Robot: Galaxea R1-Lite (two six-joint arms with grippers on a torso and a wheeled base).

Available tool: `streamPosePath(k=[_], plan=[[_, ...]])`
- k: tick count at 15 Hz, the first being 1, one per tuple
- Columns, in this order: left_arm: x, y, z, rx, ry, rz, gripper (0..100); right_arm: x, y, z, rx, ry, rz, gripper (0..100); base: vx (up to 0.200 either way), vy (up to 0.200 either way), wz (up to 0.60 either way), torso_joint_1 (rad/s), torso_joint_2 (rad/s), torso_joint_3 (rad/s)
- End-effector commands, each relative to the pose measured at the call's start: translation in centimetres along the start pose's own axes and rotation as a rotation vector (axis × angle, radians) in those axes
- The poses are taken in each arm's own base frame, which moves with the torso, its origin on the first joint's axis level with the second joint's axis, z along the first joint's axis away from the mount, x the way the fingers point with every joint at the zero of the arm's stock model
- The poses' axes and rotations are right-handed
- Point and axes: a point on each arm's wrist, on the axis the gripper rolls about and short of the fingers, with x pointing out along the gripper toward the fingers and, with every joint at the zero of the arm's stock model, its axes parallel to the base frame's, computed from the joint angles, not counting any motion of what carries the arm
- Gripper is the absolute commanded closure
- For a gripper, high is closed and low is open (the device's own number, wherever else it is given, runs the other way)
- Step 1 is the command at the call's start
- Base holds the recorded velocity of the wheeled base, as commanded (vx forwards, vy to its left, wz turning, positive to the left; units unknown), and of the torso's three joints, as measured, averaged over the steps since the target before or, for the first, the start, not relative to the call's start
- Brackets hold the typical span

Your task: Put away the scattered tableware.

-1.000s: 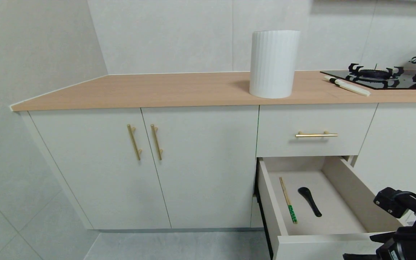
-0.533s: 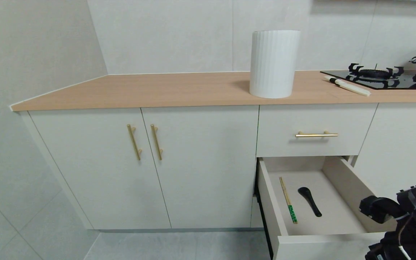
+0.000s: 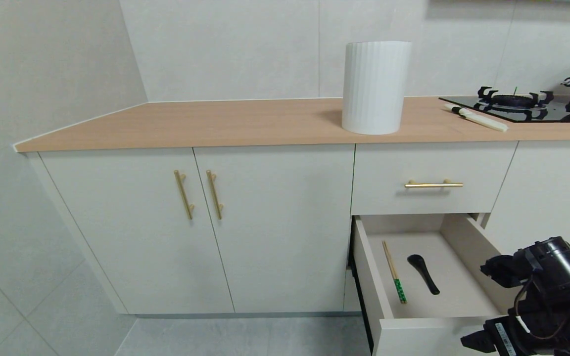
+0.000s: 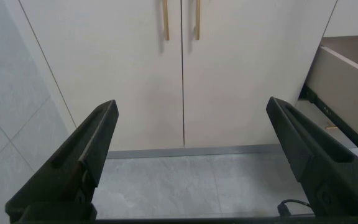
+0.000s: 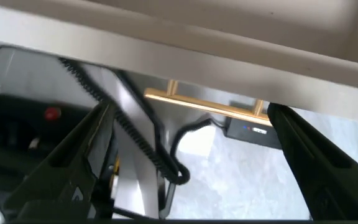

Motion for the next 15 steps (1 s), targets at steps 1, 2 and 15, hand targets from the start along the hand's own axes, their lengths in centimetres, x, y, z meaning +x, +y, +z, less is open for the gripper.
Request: streamPosePath(k=[1, 2, 15], plan=[[0.0, 0.0, 0.0, 0.000, 0.000, -0.001, 0, 0.3, 0.2, 0.5, 0.022, -0.002, -0.010, 0, 0.000, 0.000, 0.00, 0.000, 0.00, 0.000], [0.0, 0.0, 0.0, 0.000, 0.000, 0.001, 0, 0.5, 0.2, 0.7, 0.031, -0.001, -0.015, 0, 0.000, 0.000, 0.00, 0.000, 0.00, 0.000], [0.0, 0.0, 0.0, 0.000, 0.000, 0.001, 0, 5.3, 1.1, 5.6, 0.100, -0.013, -0.065, 0, 0.000, 0.000, 0.00, 0.000, 0.00, 0.000]])
